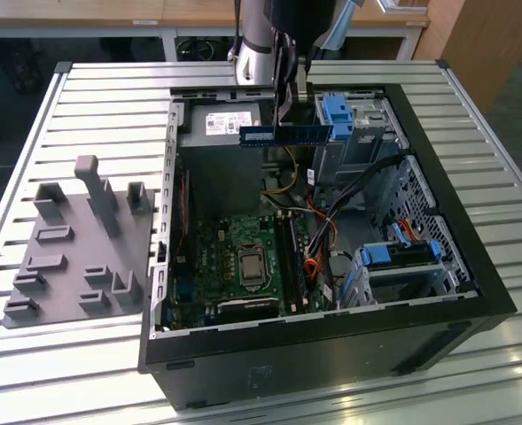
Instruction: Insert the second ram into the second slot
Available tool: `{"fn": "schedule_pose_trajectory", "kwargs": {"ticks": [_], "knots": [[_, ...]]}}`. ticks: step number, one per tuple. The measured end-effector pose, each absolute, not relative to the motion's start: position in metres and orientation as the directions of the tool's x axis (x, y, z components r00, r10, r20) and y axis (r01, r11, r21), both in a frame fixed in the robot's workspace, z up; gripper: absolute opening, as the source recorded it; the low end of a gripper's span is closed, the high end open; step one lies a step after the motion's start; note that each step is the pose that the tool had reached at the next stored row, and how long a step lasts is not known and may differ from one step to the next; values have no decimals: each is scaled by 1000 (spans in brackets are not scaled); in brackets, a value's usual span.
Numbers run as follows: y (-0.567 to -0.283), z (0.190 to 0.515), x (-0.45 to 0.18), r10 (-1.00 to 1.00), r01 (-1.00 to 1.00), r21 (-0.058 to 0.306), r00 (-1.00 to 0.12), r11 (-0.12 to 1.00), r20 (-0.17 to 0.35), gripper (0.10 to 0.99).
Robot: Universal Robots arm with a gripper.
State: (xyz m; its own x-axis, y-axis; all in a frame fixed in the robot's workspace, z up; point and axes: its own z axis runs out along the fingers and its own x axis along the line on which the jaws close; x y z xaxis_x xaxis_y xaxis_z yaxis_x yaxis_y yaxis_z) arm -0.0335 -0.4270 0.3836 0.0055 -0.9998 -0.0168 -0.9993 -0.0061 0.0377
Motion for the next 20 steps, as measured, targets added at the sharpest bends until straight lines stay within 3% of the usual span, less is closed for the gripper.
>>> {"fn": "schedule_pose_trajectory", "kwargs": {"ticks": [20], "knots": [[-427, 384, -34, -999, -999, 38, -31, 31, -17, 137]]}}
